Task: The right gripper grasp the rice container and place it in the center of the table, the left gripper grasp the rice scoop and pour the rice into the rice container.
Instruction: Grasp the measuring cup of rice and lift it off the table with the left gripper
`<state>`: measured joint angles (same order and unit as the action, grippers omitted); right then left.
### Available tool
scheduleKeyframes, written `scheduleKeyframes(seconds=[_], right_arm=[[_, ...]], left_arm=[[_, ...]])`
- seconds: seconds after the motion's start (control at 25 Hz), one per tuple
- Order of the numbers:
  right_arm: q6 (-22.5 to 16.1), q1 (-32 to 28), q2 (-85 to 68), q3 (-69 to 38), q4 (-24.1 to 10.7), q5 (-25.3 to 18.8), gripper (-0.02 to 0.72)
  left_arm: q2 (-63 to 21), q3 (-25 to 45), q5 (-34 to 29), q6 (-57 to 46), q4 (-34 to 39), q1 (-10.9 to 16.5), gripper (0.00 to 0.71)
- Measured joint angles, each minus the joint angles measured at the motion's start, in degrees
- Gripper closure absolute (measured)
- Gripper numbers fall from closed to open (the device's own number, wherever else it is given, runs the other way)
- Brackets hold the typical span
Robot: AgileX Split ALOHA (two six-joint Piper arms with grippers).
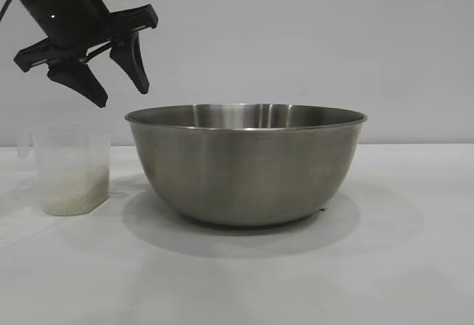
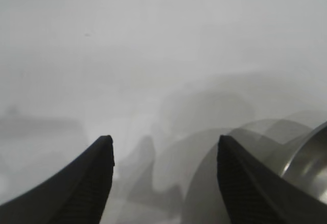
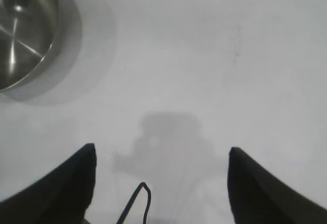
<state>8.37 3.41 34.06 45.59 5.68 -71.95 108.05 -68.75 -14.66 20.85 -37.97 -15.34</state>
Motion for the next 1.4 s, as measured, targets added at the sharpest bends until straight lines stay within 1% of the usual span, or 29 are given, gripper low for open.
scheduleKeyframes(seconds=[0.08,0.28,0.44,0.8,1.04,1.2,1.4], right_arm=[[0.0,0.0,-5.3,-3.3,0.4,0.8,0.245],[0.0,0.0,-15.8,-12.0,1.4,5.5,0.245],[0.0,0.0,-22.6,-15.9,1.4,7.9,0.245],[0.0,0.0,-31.3,-17.6,1.1,6.7,0.245],[0.0,0.0,-34.9,-17.6,1.1,6.6,0.245],[0.0,0.0,-35.0,-17.6,1.0,6.5,0.245],[0.0,0.0,-35.0,-17.6,1.0,6.5,0.245]], left_arm=[[0.0,0.0,0.0,0.0,0.0,0.0,0.324],[0.0,0.0,0.0,0.0,1.1,0.0,0.324],[0.0,0.0,0.0,0.0,1.8,0.0,0.324],[0.0,0.0,-1.2,0.0,2.0,0.0,0.324],[-0.6,0.0,-1.4,0.0,4.9,0.0,0.324],[-3.8,0.0,-1.5,0.0,8.0,0.0,0.324],[-9.9,0.0,-2.3,0.0,14.7,0.0,0.324]])
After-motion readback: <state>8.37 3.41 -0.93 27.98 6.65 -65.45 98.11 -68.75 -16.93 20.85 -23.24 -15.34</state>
